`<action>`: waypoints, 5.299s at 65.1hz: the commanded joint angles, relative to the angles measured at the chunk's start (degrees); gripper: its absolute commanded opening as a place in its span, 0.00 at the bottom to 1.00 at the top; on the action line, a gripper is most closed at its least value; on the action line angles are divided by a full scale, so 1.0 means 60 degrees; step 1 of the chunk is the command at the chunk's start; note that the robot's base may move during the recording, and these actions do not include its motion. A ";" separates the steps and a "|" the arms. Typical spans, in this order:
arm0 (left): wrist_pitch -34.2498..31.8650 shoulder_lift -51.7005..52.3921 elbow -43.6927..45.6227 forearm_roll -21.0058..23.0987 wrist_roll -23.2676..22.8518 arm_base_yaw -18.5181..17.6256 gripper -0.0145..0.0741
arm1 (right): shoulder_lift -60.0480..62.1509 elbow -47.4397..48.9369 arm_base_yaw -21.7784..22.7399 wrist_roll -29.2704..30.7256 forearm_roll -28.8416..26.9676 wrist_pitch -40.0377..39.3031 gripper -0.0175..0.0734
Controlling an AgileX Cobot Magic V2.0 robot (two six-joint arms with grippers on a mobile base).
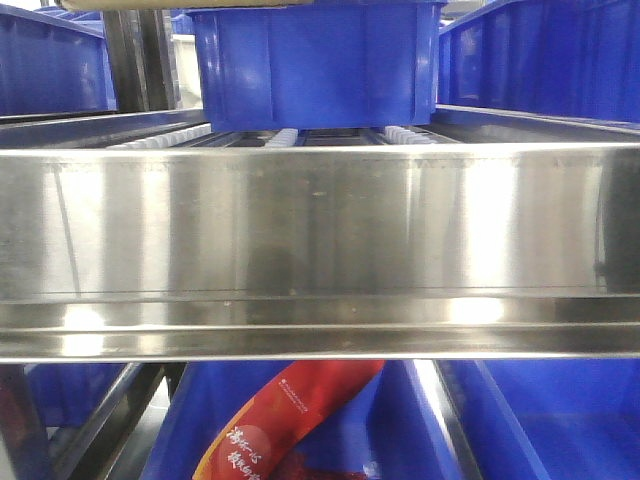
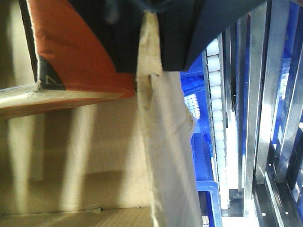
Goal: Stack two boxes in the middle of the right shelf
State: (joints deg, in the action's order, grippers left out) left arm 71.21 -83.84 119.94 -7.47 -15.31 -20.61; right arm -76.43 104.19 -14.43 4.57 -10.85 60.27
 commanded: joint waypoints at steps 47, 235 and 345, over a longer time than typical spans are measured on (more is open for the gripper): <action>-0.0207 -0.2286 0.0120 -0.1217 0.0949 0.0155 0.05 | -0.2487 0.0054 0.0076 0.0112 -0.0376 0.1350 0.06; -0.9400 1.2210 -1.6751 0.0032 0.1052 0.1548 0.04 | 0.8827 -1.3384 0.0076 0.0938 0.0490 -0.8480 0.02; -1.1532 1.3974 -1.9990 0.1321 0.2613 0.3604 0.04 | 1.0544 -1.4725 0.2121 0.0566 0.0768 -0.8558 0.02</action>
State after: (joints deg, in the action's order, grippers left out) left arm 2.82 -0.31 -0.12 0.00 0.00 0.72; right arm -17.08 18.95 -5.11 9.00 -7.02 9.90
